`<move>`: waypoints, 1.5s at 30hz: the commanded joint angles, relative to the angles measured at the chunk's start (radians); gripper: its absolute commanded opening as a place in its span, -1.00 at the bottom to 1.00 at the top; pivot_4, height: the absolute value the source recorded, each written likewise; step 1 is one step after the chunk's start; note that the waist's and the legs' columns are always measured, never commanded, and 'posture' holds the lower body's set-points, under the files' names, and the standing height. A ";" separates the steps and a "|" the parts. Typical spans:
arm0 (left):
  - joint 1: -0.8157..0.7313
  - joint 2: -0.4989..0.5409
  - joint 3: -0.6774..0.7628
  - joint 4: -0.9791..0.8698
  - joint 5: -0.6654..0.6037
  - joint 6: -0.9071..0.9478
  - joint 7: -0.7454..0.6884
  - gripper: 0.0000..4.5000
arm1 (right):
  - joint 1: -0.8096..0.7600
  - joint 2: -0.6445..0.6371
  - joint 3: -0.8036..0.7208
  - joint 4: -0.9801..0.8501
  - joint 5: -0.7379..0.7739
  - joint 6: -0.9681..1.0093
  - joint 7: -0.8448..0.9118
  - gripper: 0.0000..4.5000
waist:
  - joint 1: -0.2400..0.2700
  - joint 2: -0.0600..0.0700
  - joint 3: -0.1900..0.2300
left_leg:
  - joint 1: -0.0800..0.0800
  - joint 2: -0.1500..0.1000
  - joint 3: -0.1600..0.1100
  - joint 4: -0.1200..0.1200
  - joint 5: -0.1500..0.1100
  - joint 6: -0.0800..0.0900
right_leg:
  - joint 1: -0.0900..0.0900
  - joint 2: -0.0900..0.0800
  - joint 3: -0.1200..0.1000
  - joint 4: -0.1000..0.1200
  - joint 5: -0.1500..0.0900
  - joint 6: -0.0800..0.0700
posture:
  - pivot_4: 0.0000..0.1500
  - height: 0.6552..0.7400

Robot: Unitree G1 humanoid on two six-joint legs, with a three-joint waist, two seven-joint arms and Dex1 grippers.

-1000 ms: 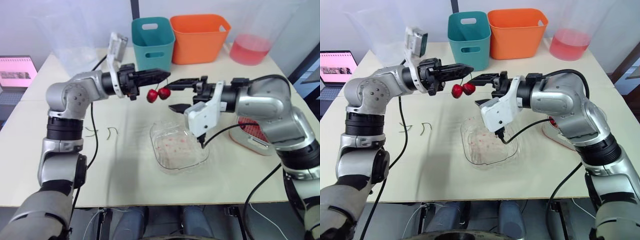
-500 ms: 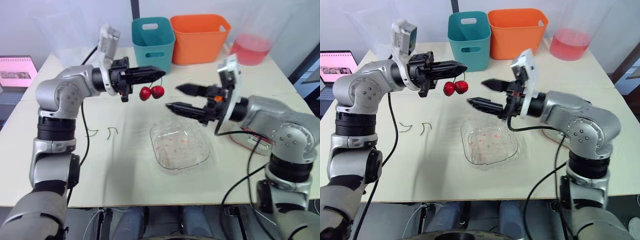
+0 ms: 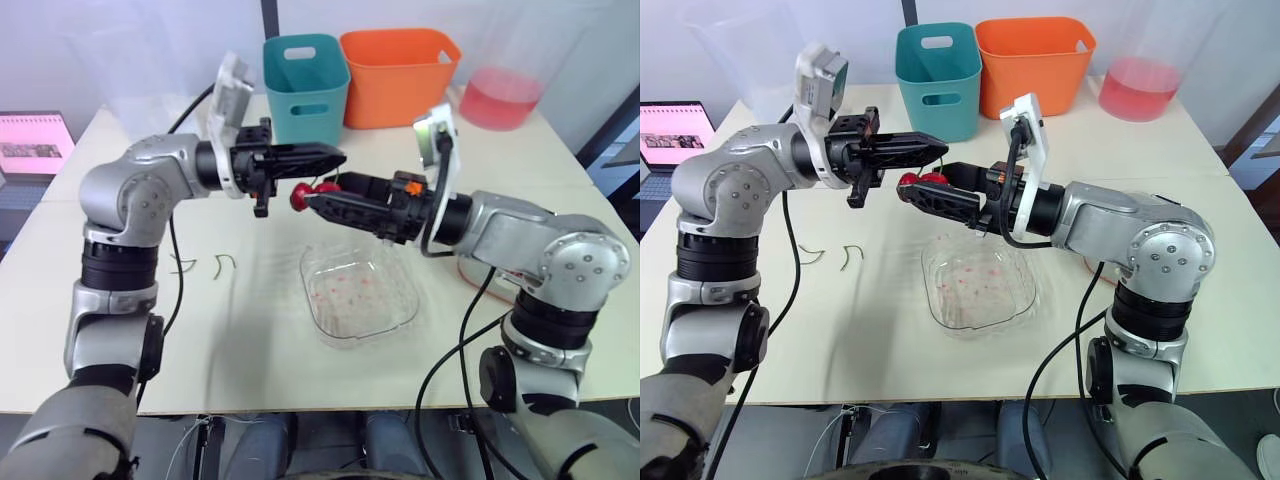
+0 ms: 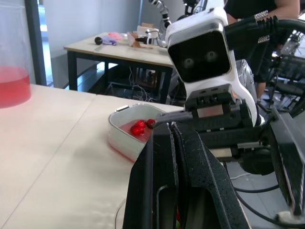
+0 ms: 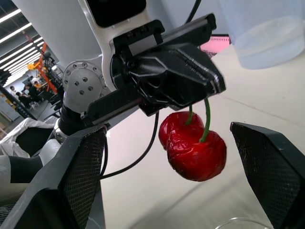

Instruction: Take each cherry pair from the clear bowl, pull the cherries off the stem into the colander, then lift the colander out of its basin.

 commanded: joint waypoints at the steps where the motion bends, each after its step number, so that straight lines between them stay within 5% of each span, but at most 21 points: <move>1: -0.013 0.003 0.014 -0.038 -0.018 -0.002 0.006 -1.00 | -0.009 -0.018 0.013 -0.011 0.032 -0.035 -0.008 0.96 | 0.000 0.000 0.000 | 0.000 0.000 0.000 0.000 0.000 0.000 | 0.000 0.000 0.000 0.000 0.000 0.000 | 1.00 1.00; 5: -0.010 0.001 0.019 -0.051 -0.032 0.010 0.017 -1.00 | -0.006 -0.030 0.034 -0.004 0.037 -0.059 -0.015 0.96 | 0.001 0.000 0.000 | 0.000 0.000 0.000 0.000 -0.001 0.001 | 0.000 0.000 0.000 0.000 0.000 0.000 | 1.00 1.00; 11: -0.009 0.002 0.021 -0.062 -0.037 0.015 0.029 -1.00 | 0.001 -0.043 0.053 -0.001 0.042 -0.090 -0.030 -0.31 | 0.001 0.000 0.000 | 0.000 0.000 0.000 0.000 -0.001 0.001 | 0.000 0.000 0.000 0.000 0.000 0.000 | 1.00 1.00; 38: -0.063 -0.016 0.047 -0.008 -0.062 0.005 0.051 -1.00 | 0.115 -0.189 0.127 -0.075 -0.024 -0.174 0.063 -0.31 | 0.002 0.000 0.000 | 0.000 0.000 0.001 0.000 -0.001 0.002 | 0.001 0.000 0.000 -0.001 0.000 0.000 | 1.00 1.00; 45: -0.004 -0.004 0.008 -0.055 0.000 -0.052 0.056 -1.00 | 0.227 -0.446 0.019 -0.056 -0.296 -0.342 0.231 -0.31 | 0.012 0.000 0.000 | 0.000 -0.001 0.001 0.001 -0.002 0.003 | 0.002 0.000 0.000 -0.002 0.000 0.000 | 1.00 1.00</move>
